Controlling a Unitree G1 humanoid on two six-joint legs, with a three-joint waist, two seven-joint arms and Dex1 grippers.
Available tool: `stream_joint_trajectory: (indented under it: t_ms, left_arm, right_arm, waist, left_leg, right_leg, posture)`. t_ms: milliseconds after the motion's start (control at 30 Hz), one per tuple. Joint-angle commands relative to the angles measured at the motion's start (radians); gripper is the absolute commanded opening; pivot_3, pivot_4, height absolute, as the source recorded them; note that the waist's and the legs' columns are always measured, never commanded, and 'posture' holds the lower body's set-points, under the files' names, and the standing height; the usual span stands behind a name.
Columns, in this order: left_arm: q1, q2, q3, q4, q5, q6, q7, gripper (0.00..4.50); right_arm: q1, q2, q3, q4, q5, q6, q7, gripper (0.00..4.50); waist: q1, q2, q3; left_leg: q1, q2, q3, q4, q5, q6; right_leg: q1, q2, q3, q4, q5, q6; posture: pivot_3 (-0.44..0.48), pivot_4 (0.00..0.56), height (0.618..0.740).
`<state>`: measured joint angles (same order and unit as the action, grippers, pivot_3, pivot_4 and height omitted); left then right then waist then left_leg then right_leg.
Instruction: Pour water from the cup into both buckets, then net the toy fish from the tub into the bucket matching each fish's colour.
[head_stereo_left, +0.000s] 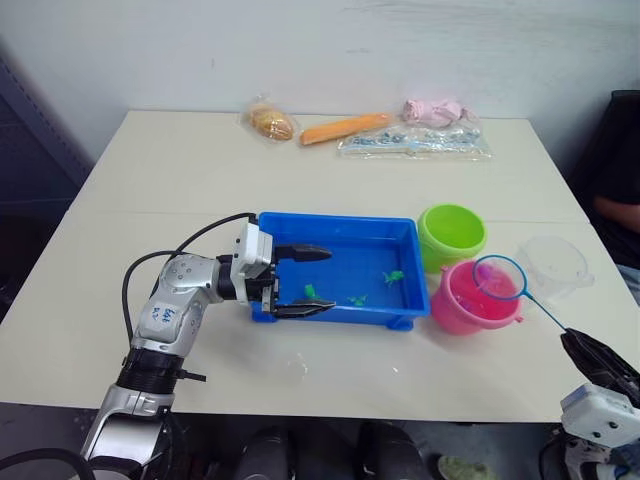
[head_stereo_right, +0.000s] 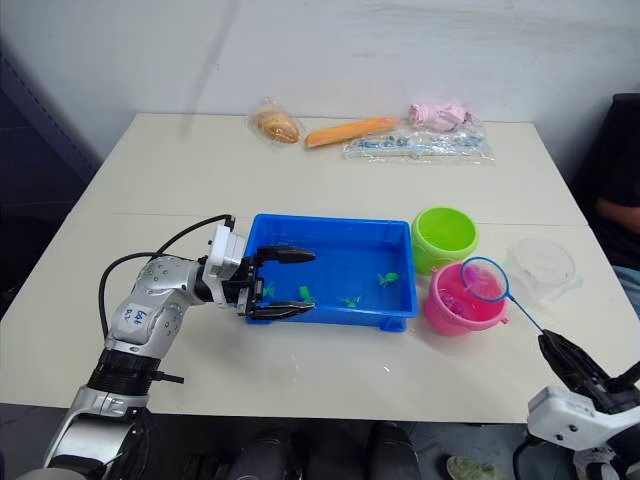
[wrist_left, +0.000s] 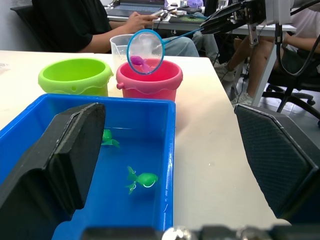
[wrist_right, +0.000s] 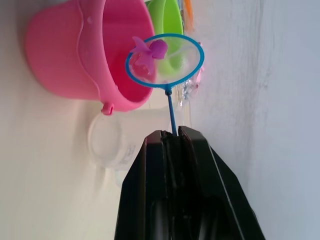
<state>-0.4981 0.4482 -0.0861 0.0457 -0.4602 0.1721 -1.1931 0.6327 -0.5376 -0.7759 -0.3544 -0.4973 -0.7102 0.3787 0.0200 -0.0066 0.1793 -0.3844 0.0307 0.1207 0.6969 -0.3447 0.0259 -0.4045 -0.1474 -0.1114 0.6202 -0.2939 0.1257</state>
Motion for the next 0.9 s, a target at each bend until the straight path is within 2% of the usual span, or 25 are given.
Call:
stream_joint_trajectory:
  t_ms: [33,167,400,633,900]
  left_arm:
    - [-0.007,0.003,0.008,-0.024,0.000,-0.007,0.003,4.45]
    - [-0.013,-0.001,0.007,-0.015,0.001,-0.009,0.002,4.45]
    - [-0.034,-0.007,0.008,0.015,0.003,-0.017,-0.003,4.45]
    - [-0.018,-0.024,0.002,-0.015,-0.007,-0.001,0.014,4.45]
    - [-0.017,-0.015,0.002,-0.017,-0.005,0.002,0.008,4.45]
  right_arm:
    - [0.012,-0.031,-0.062,-0.017,-0.159,-0.055,-0.103,0.00]
    - [-0.002,-0.042,-0.073,-0.005,-0.231,-0.039,-0.190,0.00]
    - [0.022,-0.088,-0.070,0.028,-0.253,-0.057,-0.278,0.00]
    - [0.043,-0.079,-0.037,0.077,-0.249,-0.054,-0.332,0.00]
    - [0.048,-0.080,0.007,0.048,-0.259,-0.074,-0.356,0.00]
  waist:
    - [0.000,0.000,0.000]
    - [-0.001,0.000,0.000]
    - [-0.001,0.000,0.000]
    - [-0.009,0.000,0.000]
    - [-0.022,0.000,0.000]
  left_leg:
    - [0.000,0.000,0.000,0.000,0.000,0.000]
    - [0.000,0.000,0.000,0.000,0.000,0.000]
    - [0.000,0.000,0.000,0.000,0.000,0.000]
    - [0.000,0.000,0.000,0.000,0.000,0.000]
    - [0.000,0.000,0.000,0.000,0.000,0.000]
  right_leg:
    - [0.000,0.000,0.000,0.000,0.000,0.000]
    - [0.000,0.000,0.000,0.000,0.000,0.000]
    - [0.000,0.000,0.000,0.000,0.000,0.000]
    - [0.000,0.000,0.000,0.000,0.000,-0.001]
    - [0.000,0.000,0.000,0.000,0.000,-0.001]
  posture:
    - [0.000,0.150,0.740]
    - [0.000,0.150,0.740]
    - [0.000,0.150,0.740]
    - [0.000,0.150,0.740]
    - [0.000,0.150,0.740]
